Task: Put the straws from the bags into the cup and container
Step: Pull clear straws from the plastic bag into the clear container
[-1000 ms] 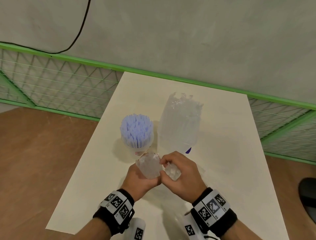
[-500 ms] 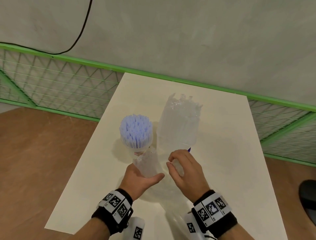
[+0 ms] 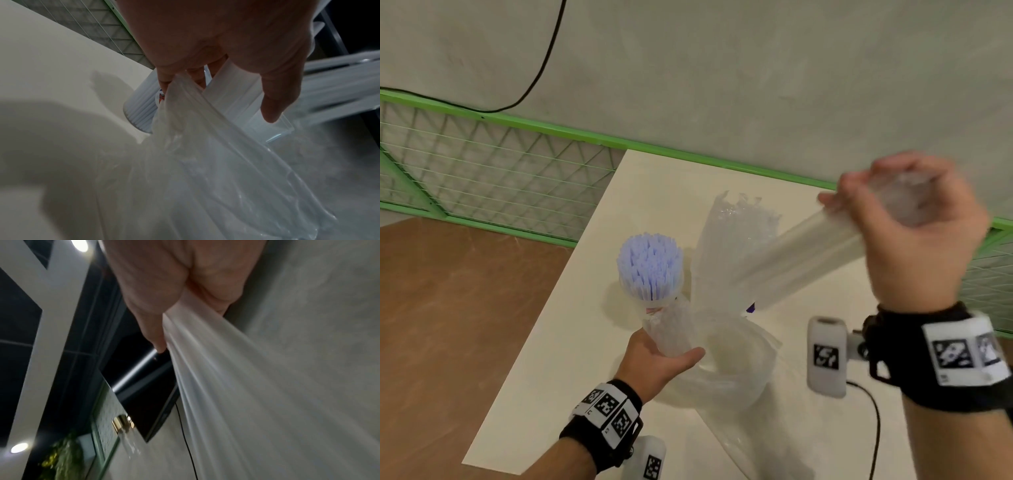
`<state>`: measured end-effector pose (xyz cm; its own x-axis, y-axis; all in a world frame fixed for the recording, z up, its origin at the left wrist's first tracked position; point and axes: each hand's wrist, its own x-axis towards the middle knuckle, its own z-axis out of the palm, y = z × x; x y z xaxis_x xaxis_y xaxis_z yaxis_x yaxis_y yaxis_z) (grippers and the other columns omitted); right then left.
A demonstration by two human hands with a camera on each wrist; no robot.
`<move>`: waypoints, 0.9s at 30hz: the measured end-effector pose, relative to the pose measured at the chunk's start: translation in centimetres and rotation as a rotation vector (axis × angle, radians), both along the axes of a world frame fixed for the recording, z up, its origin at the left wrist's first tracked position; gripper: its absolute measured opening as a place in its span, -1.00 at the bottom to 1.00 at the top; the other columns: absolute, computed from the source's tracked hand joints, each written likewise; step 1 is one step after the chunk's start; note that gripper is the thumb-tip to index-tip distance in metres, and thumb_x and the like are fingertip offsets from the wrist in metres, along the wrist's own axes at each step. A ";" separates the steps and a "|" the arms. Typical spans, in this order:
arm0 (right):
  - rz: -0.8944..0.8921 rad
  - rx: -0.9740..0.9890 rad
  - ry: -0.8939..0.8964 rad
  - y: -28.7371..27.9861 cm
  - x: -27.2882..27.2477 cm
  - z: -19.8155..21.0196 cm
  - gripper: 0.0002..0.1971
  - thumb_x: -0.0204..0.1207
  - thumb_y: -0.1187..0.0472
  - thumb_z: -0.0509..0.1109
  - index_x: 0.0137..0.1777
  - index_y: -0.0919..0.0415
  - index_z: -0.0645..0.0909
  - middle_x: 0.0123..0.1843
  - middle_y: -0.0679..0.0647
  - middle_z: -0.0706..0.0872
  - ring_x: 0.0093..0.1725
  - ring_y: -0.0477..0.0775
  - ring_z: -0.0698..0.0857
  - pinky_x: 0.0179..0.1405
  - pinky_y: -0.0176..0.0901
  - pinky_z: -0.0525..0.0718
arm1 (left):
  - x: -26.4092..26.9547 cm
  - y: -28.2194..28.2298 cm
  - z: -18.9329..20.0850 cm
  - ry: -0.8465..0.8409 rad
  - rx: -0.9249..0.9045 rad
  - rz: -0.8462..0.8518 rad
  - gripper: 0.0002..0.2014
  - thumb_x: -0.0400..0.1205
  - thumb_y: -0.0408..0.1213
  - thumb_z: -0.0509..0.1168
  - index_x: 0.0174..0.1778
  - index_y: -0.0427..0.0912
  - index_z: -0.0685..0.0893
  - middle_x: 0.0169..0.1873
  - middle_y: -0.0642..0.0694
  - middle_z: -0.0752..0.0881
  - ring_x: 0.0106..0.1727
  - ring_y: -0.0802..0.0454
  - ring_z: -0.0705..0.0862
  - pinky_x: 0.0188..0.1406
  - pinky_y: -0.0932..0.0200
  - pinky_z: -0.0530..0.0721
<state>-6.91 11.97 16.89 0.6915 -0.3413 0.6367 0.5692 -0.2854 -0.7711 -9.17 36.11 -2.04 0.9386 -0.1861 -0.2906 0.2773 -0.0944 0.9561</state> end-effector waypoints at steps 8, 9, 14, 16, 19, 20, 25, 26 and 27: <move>0.092 -0.001 0.133 -0.8 6.8 -2.7 -0.77 0.50 0.45 0.51 0.07 0.32 0.54 -0.09 0.42 0.73 -0.18 0.40 0.81 -0.09 0.30 0.79 | -0.1 0.0 0.3 -0.001 0.006 -0.023 -0.61 0.36 -0.41 0.65 0.02 -0.01 0.73 -0.17 0.16 0.85 -0.10 0.25 0.80 -0.18 0.45 0.66; 0.108 -0.026 0.198 -0.7 7.2 -3.7 -0.78 0.51 0.43 0.51 0.06 0.31 0.56 -0.10 0.38 0.74 -0.17 0.34 0.82 -0.06 0.32 0.78 | -0.1 0.1 0.3 -0.002 0.007 -0.022 -0.60 0.36 -0.40 0.65 0.04 -0.02 0.73 -0.16 0.14 0.85 -0.09 0.23 0.81 -0.16 0.43 0.67; -0.021 -0.573 0.358 -0.9 8.2 -8.0 -0.80 0.49 0.12 0.56 0.05 0.14 0.70 0.06 -0.08 0.76 0.07 -0.11 0.69 0.20 -0.16 0.61 | -0.2 0.2 0.0 0.011 0.014 -0.021 -0.58 0.35 -0.35 0.66 0.09 -0.04 0.73 -0.12 0.10 0.86 -0.04 0.20 0.81 -0.13 0.40 0.68; 0.004 -0.776 0.318 -1.1 8.6 -9.1 -0.74 0.51 0.05 0.54 0.13 0.12 0.70 0.21 -0.03 0.73 0.23 -0.02 0.64 0.33 -0.16 0.51 | -0.2 0.2 0.1 0.017 0.019 -0.024 -0.59 0.35 -0.35 0.66 0.06 -0.02 0.73 -0.14 0.12 0.86 -0.06 0.21 0.81 -0.13 0.40 0.66; 0.103 -1.042 0.352 -1.0 9.0 -10.2 -0.55 0.61 -0.12 0.33 0.42 0.07 0.60 0.49 -0.02 0.60 0.51 0.14 0.49 0.52 0.06 0.40 | -0.1 0.2 0.2 0.023 0.020 -0.028 -0.58 0.35 -0.36 0.66 0.05 0.01 0.71 -0.15 0.16 0.85 -0.08 0.26 0.80 -0.18 0.45 0.66; 0.137 -1.132 0.386 -0.8 9.0 -10.3 -0.49 0.63 -0.17 0.22 0.50 0.03 0.52 0.56 -0.05 0.52 0.59 0.15 0.39 0.53 0.09 0.37 | -0.1 0.1 0.2 0.023 0.021 -0.030 -0.58 0.36 -0.36 0.66 0.06 0.02 0.71 -0.15 0.17 0.85 -0.08 0.27 0.79 -0.18 0.46 0.66; 0.174 -1.422 0.513 0.3 8.2 -10.8 -0.44 0.70 -0.21 -0.25 0.69 -0.22 0.09 0.71 -0.33 0.09 0.74 0.03 -0.04 0.58 0.10 0.01 | -0.2 0.1 0.1 0.014 0.019 -0.026 -0.55 0.35 -0.37 0.66 0.06 0.05 0.70 -0.16 0.22 0.84 -0.07 0.30 0.79 -0.17 0.48 0.66; 0.187 -1.437 0.548 0.5 8.1 -10.9 -0.42 0.68 -0.23 -0.28 0.70 -0.24 0.02 0.71 -0.37 0.01 0.74 0.00 -0.11 0.59 0.10 -0.08 | -0.2 0.1 0.1 0.014 0.020 -0.022 -0.55 0.34 -0.36 0.67 0.07 0.06 0.70 -0.14 0.22 0.84 -0.05 0.30 0.79 -0.15 0.46 0.66; 0.201 -1.446 0.571 0.6 8.1 -11.0 -0.41 0.67 -0.27 -0.29 0.70 -0.25 -0.03 0.71 -0.38 -0.05 0.74 -0.02 -0.16 0.60 0.11 -0.15 | -0.1 0.1 0.0 0.013 0.021 -0.021 -0.54 0.34 -0.35 0.67 0.07 0.06 0.70 -0.13 0.22 0.84 -0.03 0.29 0.79 -0.13 0.44 0.66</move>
<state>1.17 12.56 5.85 0.9035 0.4280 -0.0217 0.4270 -0.9034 -0.0390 -9.30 36.23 -2.02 0.9306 -0.1993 -0.3071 0.2878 -0.1205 0.9501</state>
